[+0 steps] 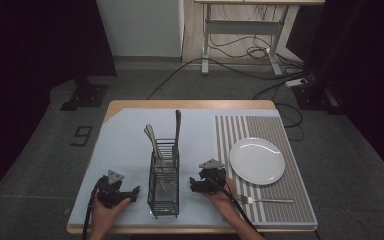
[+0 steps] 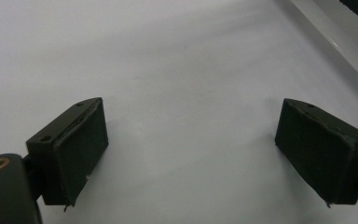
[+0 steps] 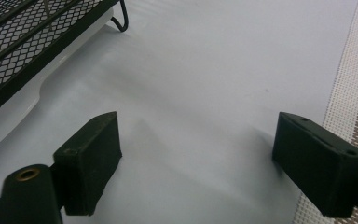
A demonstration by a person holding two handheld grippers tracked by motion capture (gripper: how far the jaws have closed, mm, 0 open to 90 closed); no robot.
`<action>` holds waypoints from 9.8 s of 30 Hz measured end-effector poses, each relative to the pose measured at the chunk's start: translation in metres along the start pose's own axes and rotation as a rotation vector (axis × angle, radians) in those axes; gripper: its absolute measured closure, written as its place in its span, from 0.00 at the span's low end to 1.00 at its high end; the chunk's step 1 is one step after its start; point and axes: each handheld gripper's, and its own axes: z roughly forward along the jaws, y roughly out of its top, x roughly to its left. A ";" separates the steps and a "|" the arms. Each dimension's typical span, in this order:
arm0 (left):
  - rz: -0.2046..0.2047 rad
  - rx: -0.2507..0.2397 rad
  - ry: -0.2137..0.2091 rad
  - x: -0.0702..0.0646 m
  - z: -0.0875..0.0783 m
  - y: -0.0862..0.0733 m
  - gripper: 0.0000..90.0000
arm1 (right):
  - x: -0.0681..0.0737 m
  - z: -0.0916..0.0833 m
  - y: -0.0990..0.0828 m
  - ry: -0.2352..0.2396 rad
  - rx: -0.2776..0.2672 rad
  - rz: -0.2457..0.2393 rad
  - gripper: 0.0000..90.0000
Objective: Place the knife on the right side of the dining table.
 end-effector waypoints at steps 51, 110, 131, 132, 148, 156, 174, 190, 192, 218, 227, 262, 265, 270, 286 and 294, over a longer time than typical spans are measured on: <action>0.000 -0.002 0.002 0.000 0.000 0.000 0.10 | -0.020 -0.044 0.120 0.330 -0.357 0.040 0.36; 0.000 -0.005 0.002 0.000 0.000 0.000 0.10 | -0.066 -0.123 0.139 0.493 -0.718 0.173 0.93; 0.001 -0.002 0.002 0.000 0.000 0.000 0.10 | -0.100 -0.086 0.109 0.388 -0.597 0.232 0.93; 0.001 -0.002 0.002 0.000 0.000 0.000 0.10 | -0.100 -0.081 0.108 0.376 -0.587 0.227 0.93; 0.001 -0.002 0.002 0.000 0.000 0.000 0.10 | -0.126 -0.052 0.109 0.255 -0.568 0.252 0.93; 0.001 -0.002 0.001 0.000 0.000 0.000 0.10 | -0.148 -0.041 0.111 0.181 -0.572 0.273 0.93; 0.001 -0.002 0.001 0.000 0.000 0.000 0.10 | -0.196 -0.018 0.110 0.040 -0.592 0.347 0.93; 0.001 -0.002 0.002 0.000 0.000 0.000 0.10 | -0.216 -0.016 0.098 -0.003 -0.573 0.374 0.90; 0.001 -0.003 0.001 0.000 0.000 0.000 0.10 | -0.218 -0.017 0.097 -0.006 -0.569 0.373 0.89; 0.004 -0.003 0.002 0.000 0.000 0.000 0.10 | -0.255 -0.013 0.071 -0.091 -0.468 0.423 0.77; 0.004 -0.003 0.002 0.000 0.000 0.000 0.10 | -0.263 -0.007 0.066 -0.085 -0.465 0.458 0.76; 0.003 -0.005 0.002 0.000 0.000 0.000 0.10 | -0.286 0.006 0.040 -0.136 -0.372 0.601 0.65; 0.004 -0.005 0.002 0.000 0.000 0.000 0.10 | -0.287 0.006 0.039 -0.142 -0.361 0.606 0.64; 0.004 -0.005 0.002 0.000 0.000 0.000 0.10 | -0.289 0.008 0.037 -0.147 -0.344 0.622 0.63; 0.004 -0.004 0.002 0.000 0.000 0.000 0.10 | -0.294 0.011 0.030 -0.150 -0.294 0.672 0.59; 0.004 -0.004 0.002 0.000 0.000 0.000 0.10 | -0.296 0.013 0.028 -0.159 -0.261 0.692 0.56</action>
